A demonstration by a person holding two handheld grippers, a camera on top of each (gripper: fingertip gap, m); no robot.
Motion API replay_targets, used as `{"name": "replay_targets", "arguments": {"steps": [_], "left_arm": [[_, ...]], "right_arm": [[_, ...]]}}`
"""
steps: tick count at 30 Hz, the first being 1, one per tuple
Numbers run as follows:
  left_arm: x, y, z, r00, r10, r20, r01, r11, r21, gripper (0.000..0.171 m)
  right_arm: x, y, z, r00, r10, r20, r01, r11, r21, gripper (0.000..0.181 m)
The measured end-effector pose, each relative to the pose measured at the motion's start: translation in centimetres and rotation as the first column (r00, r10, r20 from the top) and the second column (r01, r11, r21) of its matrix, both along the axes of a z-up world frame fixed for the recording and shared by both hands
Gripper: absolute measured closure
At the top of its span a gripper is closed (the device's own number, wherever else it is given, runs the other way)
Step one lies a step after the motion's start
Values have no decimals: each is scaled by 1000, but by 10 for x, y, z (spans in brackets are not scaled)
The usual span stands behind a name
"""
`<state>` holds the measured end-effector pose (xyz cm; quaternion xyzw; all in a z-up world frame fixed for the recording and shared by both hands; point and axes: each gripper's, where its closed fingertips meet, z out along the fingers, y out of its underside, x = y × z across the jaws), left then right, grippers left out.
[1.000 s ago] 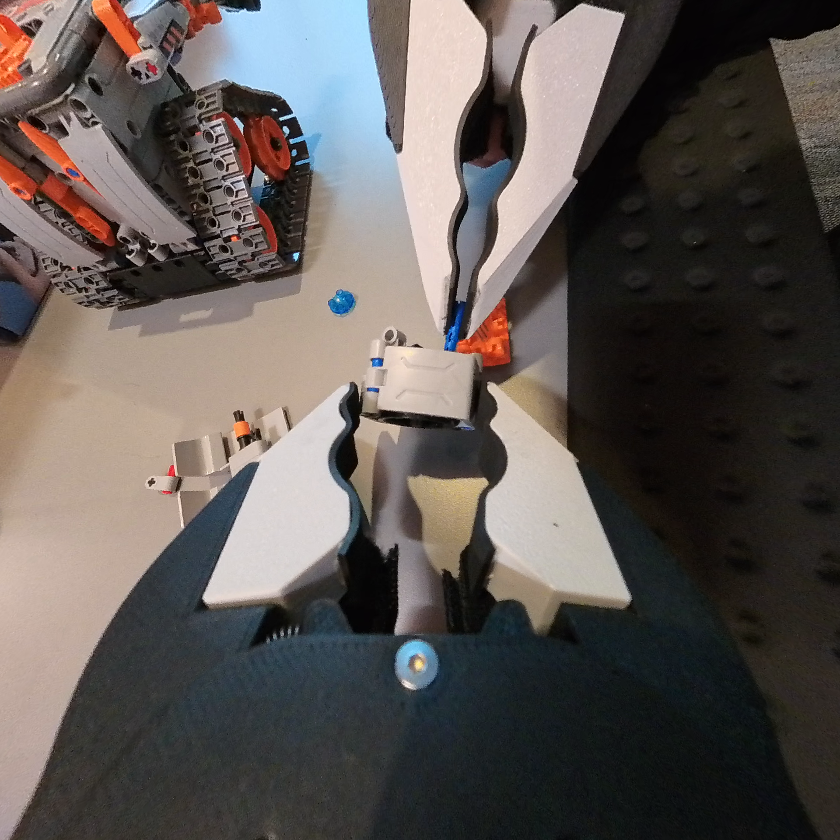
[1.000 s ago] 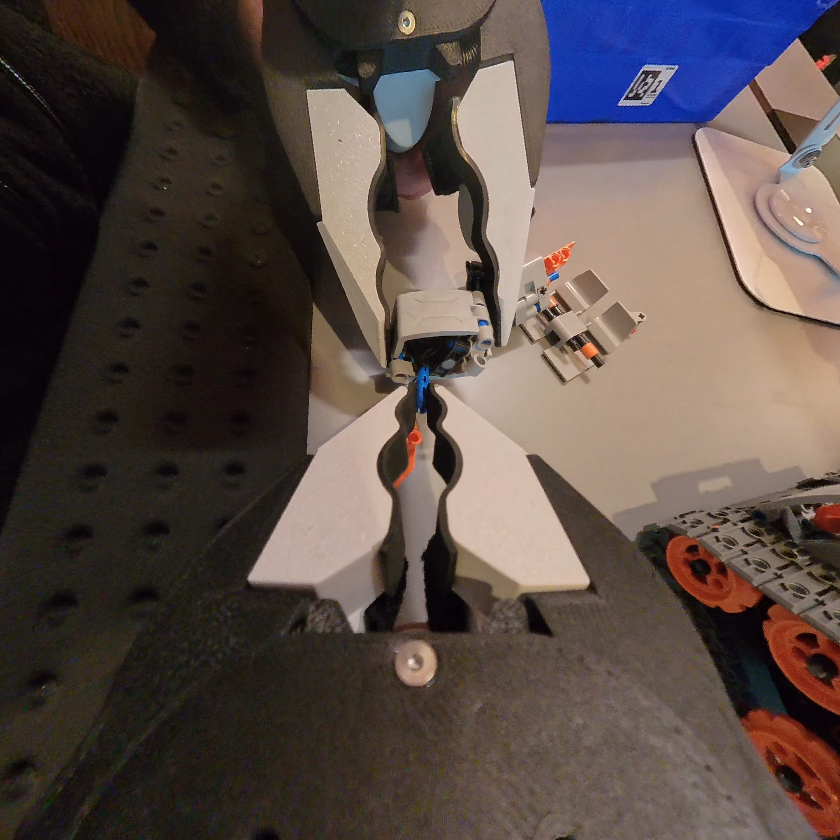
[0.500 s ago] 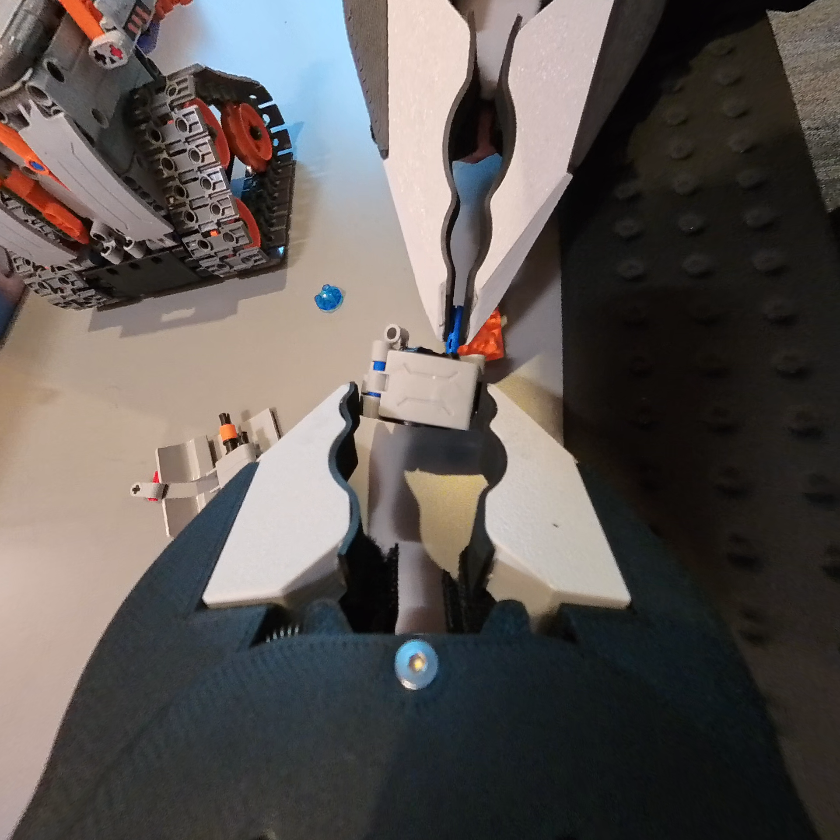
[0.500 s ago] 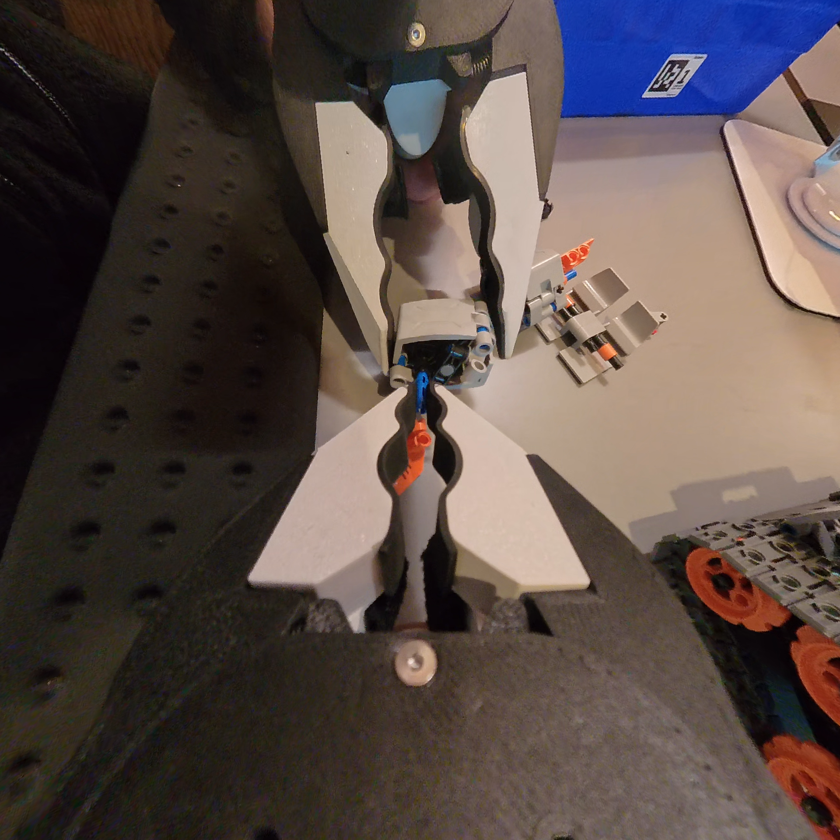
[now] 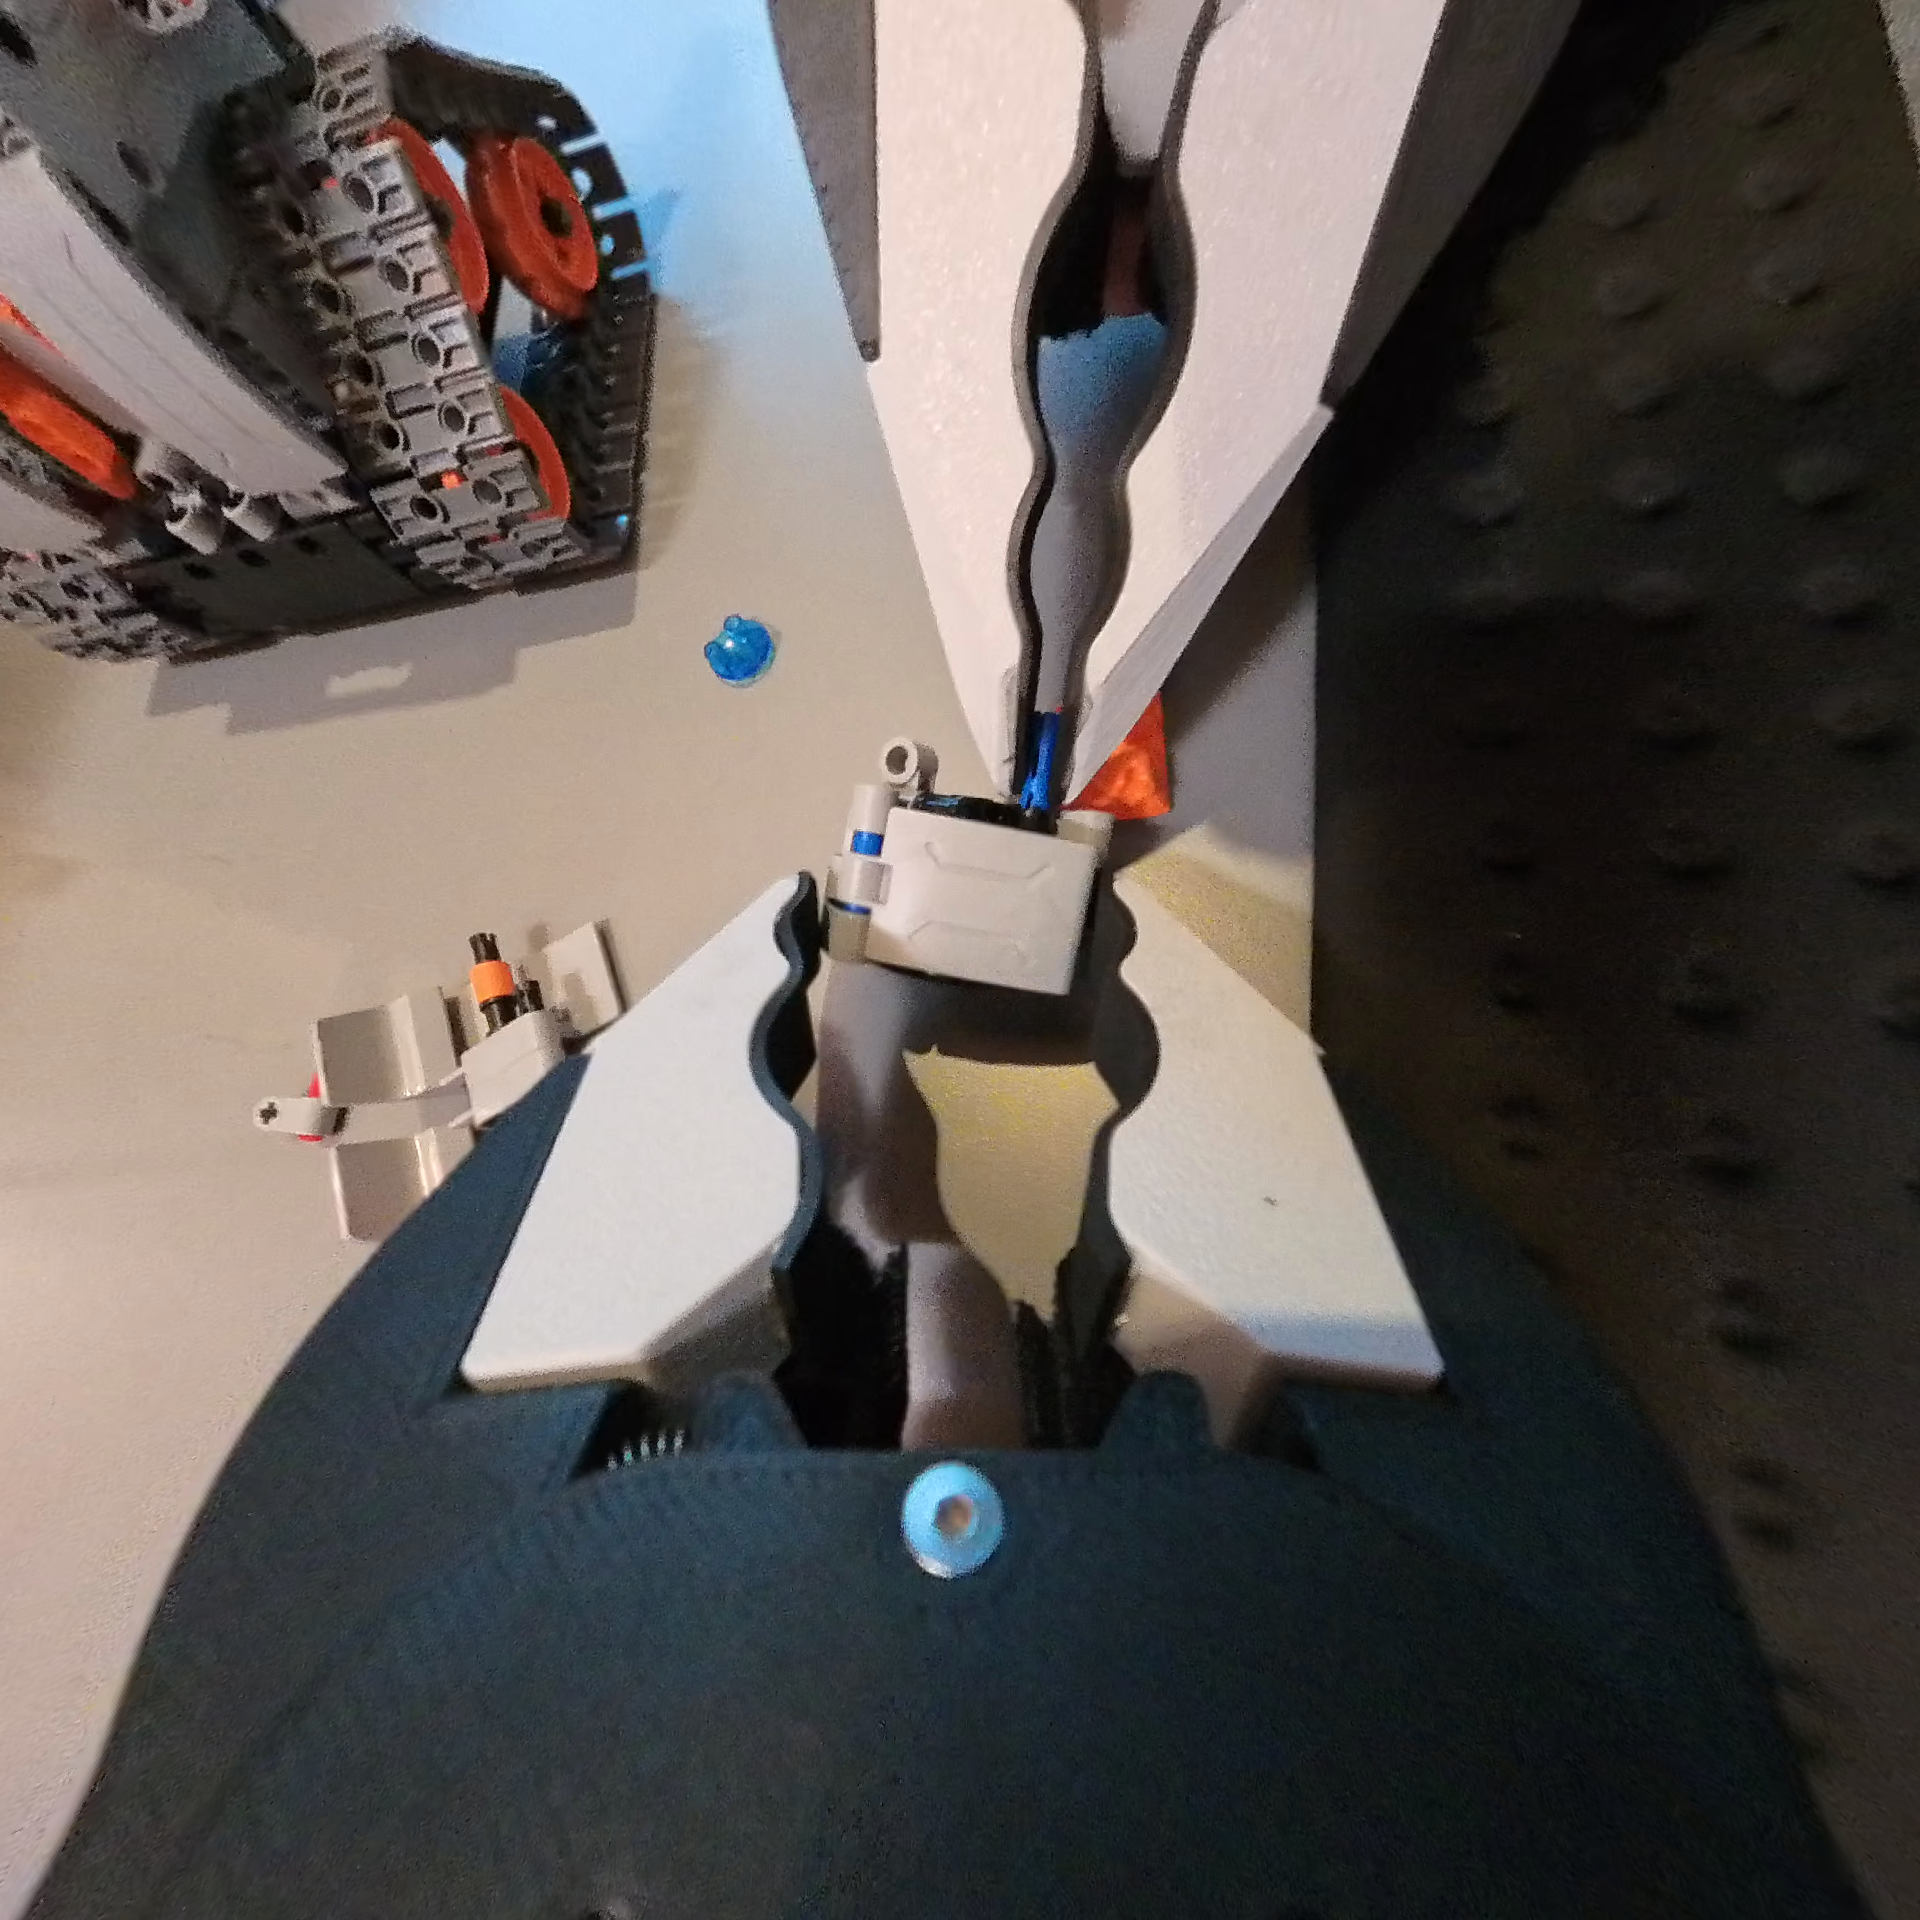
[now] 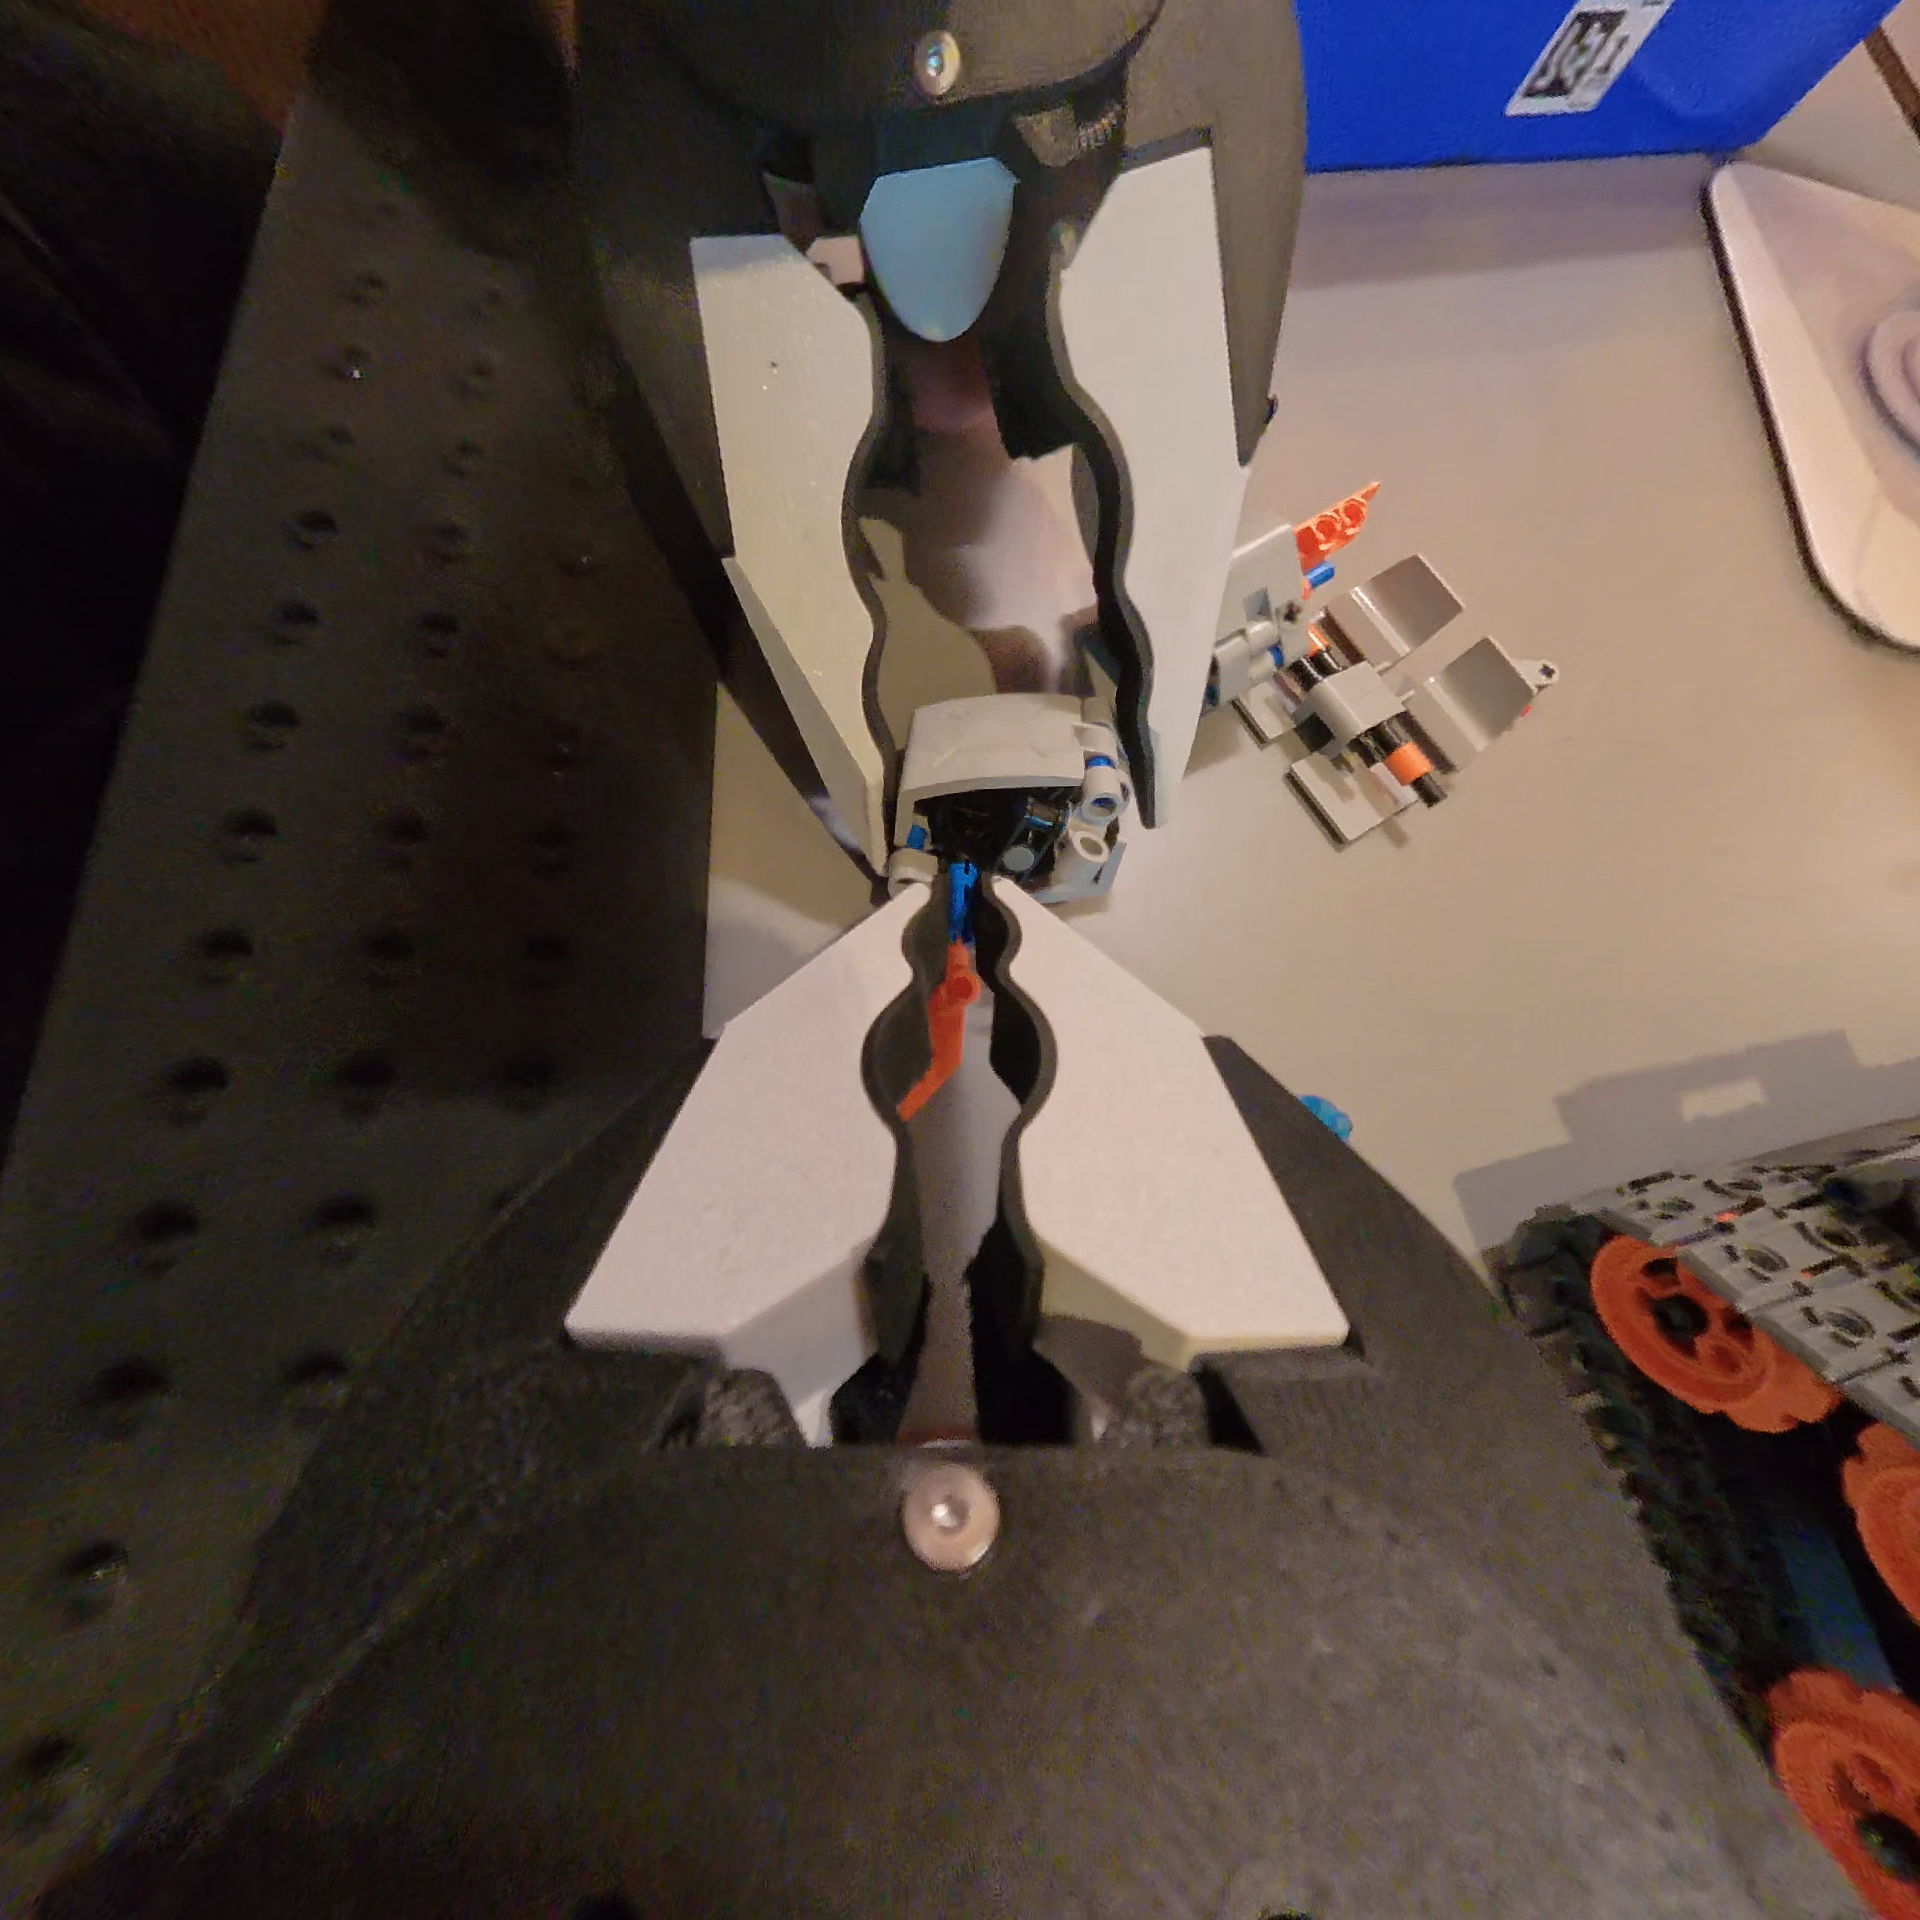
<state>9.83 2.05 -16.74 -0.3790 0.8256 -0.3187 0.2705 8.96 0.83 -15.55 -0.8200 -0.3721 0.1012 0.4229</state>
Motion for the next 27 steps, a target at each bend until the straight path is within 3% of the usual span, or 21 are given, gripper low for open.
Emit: {"name": "replay_targets", "arguments": {"steps": [3, 6, 11, 15, 23, 27], "left_arm": [[2, 4, 15, 999, 10, 49, -10, 1000, -7, 119], [-1, 20, 22, 994, 55, 95, -63, 995, 83, 109], [-5, 58, 21, 981, 168, 102, -188, 952, 240, 113], [-9, 68, 17, 985, 153, 76, -168, 943, 288, 140], [-36, 75, 16, 996, -72, 54, 40, 892, 451, 142], [-46, 102, 19, 998, -56, 27, 32, 840, 542, 140]], "right_arm": [[7, 3, 4, 999, -38, -25, 38, 999, 0, 180], [14, 5, 7, 995, -77, -58, 77, 997, -2, 180], [18, 3, 3, 995, -89, -53, 87, 996, -25, 180], [18, 2, 1, 995, -88, -42, 86, 996, -29, 180], [17, 0, 0, 996, -77, -53, 75, 997, -37, 180], [16, -1, 0, 996, -74, -54, 72, 997, -37, 180]]}}
